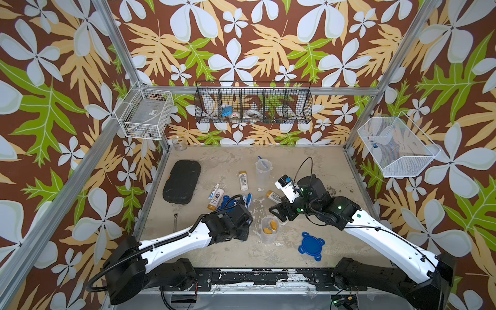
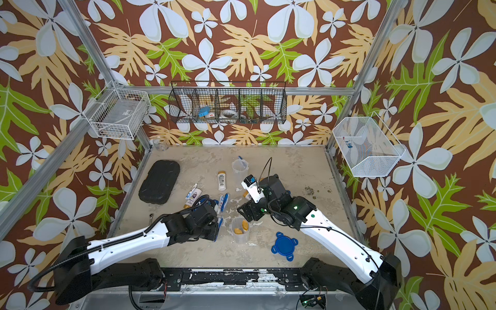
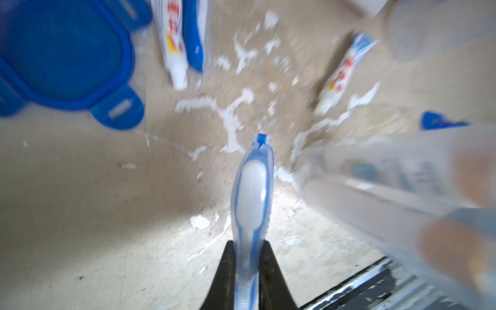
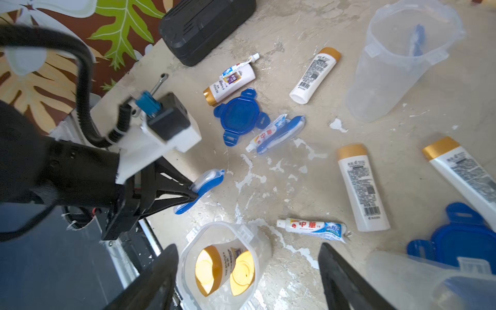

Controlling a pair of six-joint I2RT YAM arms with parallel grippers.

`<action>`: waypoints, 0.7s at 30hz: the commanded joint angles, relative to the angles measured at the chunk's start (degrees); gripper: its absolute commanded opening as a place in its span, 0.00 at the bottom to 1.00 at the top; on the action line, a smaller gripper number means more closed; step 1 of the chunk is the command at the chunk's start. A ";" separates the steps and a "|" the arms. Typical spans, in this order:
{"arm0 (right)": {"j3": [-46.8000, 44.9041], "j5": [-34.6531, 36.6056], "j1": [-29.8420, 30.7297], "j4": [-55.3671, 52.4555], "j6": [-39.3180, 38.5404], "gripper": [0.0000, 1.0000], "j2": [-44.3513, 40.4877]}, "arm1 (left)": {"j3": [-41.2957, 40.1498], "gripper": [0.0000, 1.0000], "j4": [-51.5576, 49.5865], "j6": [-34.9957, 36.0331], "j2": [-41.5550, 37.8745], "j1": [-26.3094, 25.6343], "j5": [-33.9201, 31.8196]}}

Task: Pack away toiletry kits
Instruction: Pick up the toiletry item from the center of the board, then place the toiletry item into the container.

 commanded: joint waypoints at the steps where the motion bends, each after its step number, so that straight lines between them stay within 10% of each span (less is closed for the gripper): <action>1: 1.88 -8.38 -0.19 -0.42 0.70 0.81 1.43 | 0.70 0.00 1.03 3.52 -3.34 0.07 -3.06; 21: 10.06 -20.31 -0.67 7.48 6.22 0.89 16.41 | 4.67 0.00 5.96 11.82 -12.40 0.03 1.04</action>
